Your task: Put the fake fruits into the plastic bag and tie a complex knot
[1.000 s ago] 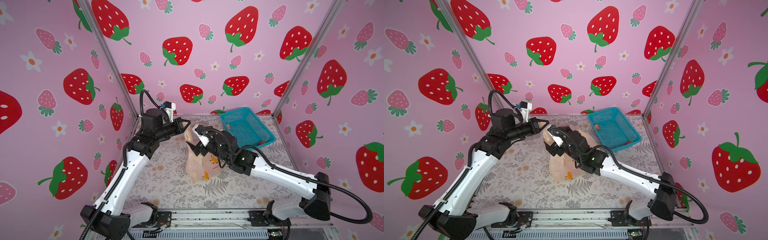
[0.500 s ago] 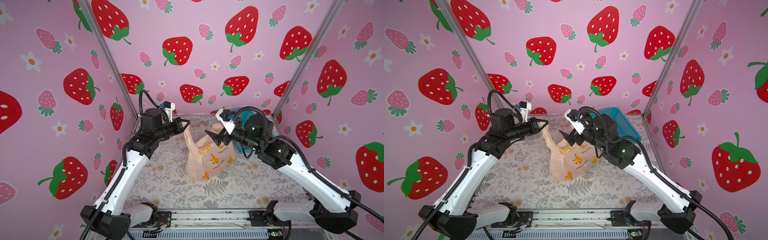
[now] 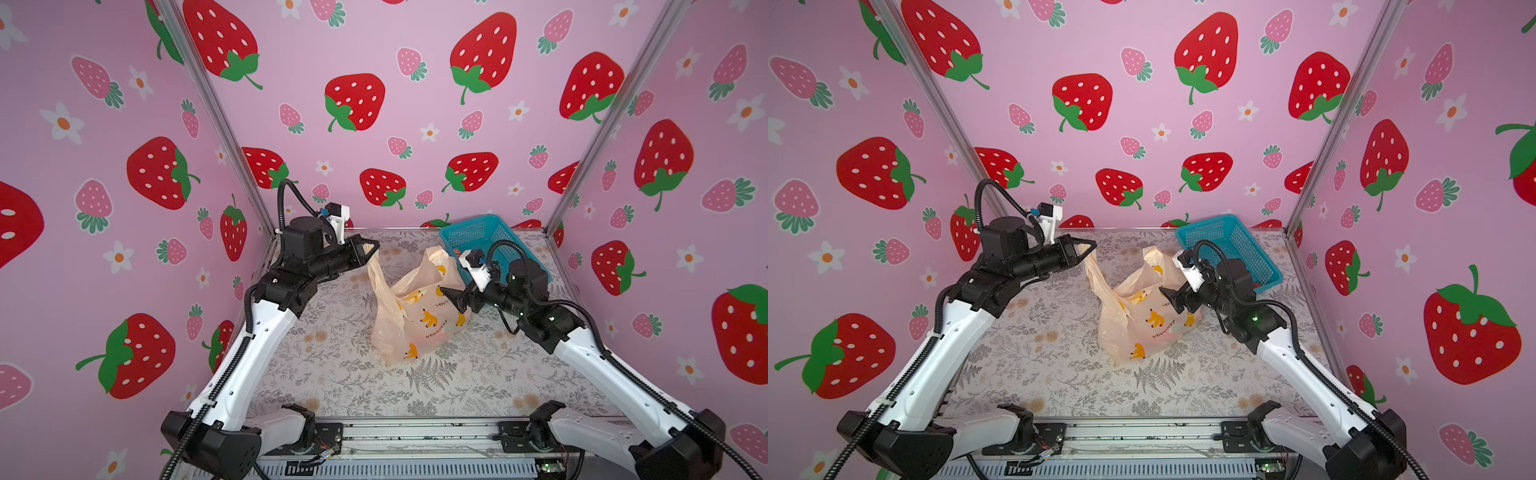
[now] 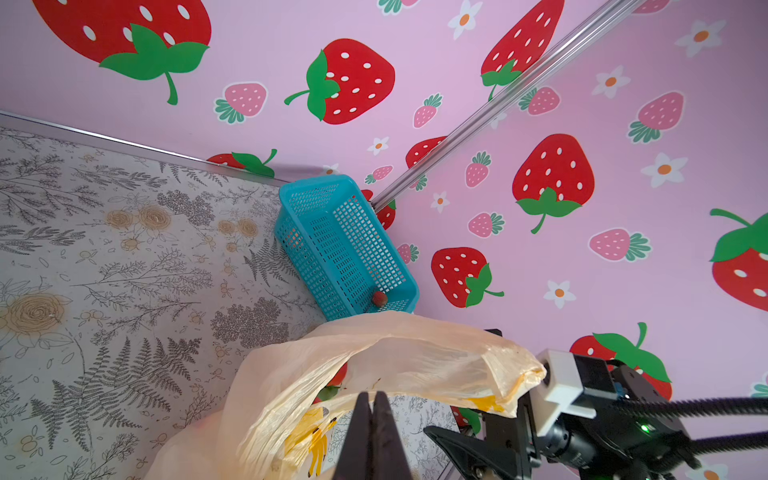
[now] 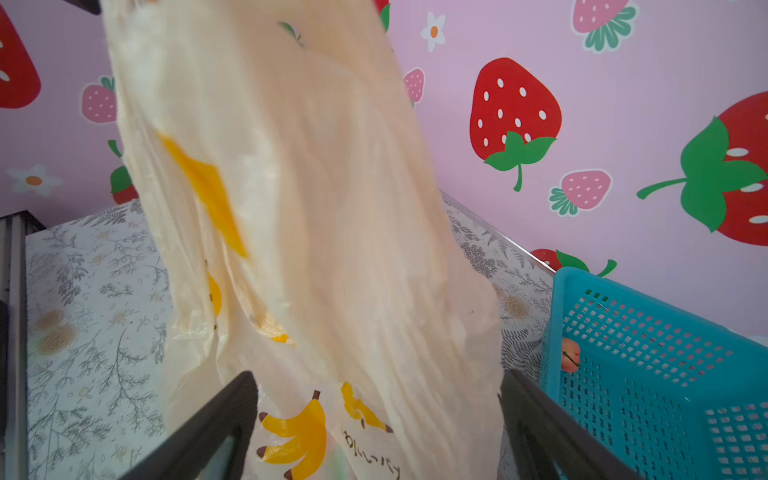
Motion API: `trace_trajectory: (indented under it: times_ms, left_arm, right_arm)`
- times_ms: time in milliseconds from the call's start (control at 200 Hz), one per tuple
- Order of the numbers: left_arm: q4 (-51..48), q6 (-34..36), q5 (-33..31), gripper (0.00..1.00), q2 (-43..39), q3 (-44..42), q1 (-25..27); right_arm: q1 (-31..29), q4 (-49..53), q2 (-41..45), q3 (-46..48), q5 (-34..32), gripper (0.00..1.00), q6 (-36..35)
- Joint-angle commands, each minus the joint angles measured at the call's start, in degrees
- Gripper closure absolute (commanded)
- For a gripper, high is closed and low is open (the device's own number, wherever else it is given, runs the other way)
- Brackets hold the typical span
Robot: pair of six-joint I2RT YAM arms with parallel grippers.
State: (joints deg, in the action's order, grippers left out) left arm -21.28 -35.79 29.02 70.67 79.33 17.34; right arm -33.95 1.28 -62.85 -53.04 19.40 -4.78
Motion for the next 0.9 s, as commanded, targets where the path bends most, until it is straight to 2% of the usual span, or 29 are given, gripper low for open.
trace_trajectory:
  times_ms: [0, 85, 170, 180, 280, 355, 545, 645, 790, 896]
  left_arm:
    - [-1.09, 0.75, 0.50, 1.00, 0.25, 2.50, -0.29]
    - [-1.87, 1.39, -0.04, 1.00, 0.17, 2.58, -0.34]
    - [-2.56, 2.13, -0.91, 0.96, -0.08, 3.04, -0.34]
    - [-2.70, 2.33, -1.07, 0.91, -0.09, 3.14, -0.31]
    - [-4.66, 4.35, -3.30, 0.72, -0.44, 4.70, -0.31]
    - [-5.39, 5.82, -5.69, 0.63, -1.17, 5.22, -0.31]
    - [-4.93, 8.49, -13.39, 0.52, -5.24, 4.65, -0.05]
    - [-4.52, 12.90, -18.45, 0.50, -7.77, 5.53, 2.62]
    - [-4.14, 23.35, -29.50, 0.48, -11.13, 7.04, 13.22]
    - [-4.40, 29.33, -31.21, 0.44, -9.67, 8.81, 21.55]
  right_arm:
    - [1.25, -11.27, -1.40, 0.71, 5.40, 0.14, 1.17]
    - [1.59, -14.60, -3.14, 1.61, 6.62, 0.27, 1.90]
    - [1.83, -16.06, -4.54, 1.84, 7.40, 0.43, 2.84]
    - [1.82, -16.22, -4.67, 1.87, 7.34, 0.44, 3.06]
    - [1.97, -18.11, -5.15, 2.55, 7.11, 0.61, 5.19]
    - [2.06, -19.19, -4.92, 3.19, 5.71, 0.71, 7.46]
    - [2.46, -18.68, -5.12, 3.37, 6.26, 0.79, 11.78]
    - [2.40, -18.85, -5.42, 3.55, 6.97, 0.81, 13.83]
    - [2.58, -18.87, -6.42, 3.30, 7.50, 0.83, 15.70]
    - [2.85, -19.19, -7.20, 3.05, 8.35, 0.83, 16.54]
